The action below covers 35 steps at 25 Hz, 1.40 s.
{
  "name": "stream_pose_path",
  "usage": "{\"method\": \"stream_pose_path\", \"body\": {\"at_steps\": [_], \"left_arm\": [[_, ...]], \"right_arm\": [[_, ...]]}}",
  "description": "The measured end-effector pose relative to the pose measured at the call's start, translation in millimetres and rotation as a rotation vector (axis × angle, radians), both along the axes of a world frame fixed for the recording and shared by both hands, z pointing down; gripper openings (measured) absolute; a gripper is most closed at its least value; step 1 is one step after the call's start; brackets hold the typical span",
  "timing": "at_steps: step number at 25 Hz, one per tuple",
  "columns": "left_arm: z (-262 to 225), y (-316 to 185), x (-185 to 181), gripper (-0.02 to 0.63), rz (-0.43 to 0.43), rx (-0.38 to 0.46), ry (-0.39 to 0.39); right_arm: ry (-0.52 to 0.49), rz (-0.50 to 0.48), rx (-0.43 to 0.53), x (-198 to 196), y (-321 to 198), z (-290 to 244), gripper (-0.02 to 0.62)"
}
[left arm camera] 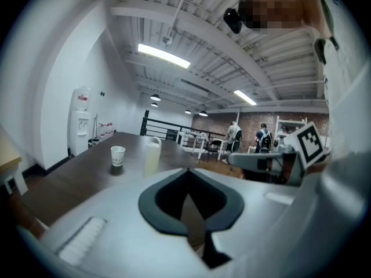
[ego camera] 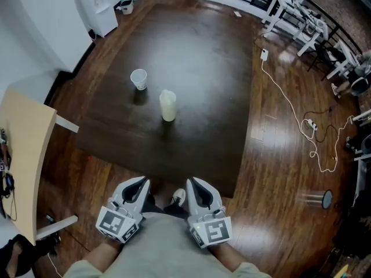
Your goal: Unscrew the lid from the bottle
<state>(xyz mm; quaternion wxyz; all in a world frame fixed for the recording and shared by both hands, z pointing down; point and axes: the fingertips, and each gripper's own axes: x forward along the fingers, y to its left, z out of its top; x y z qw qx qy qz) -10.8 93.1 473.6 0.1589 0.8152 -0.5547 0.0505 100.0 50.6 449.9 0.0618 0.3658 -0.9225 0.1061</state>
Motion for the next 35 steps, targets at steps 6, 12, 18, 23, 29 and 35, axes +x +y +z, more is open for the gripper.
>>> {"method": "stream_pose_path", "body": {"at_steps": [6,12,18,23,29,35], "left_arm": [[2,-50,-20,0.002,0.07,0.012,0.031],[10,-109,-37,0.002,0.212,0.053,0.013],[17,-141,-43,0.047,0.358,0.078,0.021],[46,-166,-29,0.144,0.434,0.064,-0.024],[89,-210,-18,0.3,0.473,0.011,-0.063],[128,-241,-1,0.357,0.507,-0.064,-0.083]], "right_arm": [[0.052,0.057,0.023,-16,-32,-18,-0.002],[0.112,0.163,0.052,-26,-59,-31,-0.002],[0.15,0.192,0.104,-40,-83,-46,-0.002],[0.137,0.2,0.105,-35,-102,-48,0.003],[0.136,0.157,0.098,-45,-122,-45,0.003],[0.176,0.094,0.07,-50,-132,-47,0.003]]}}
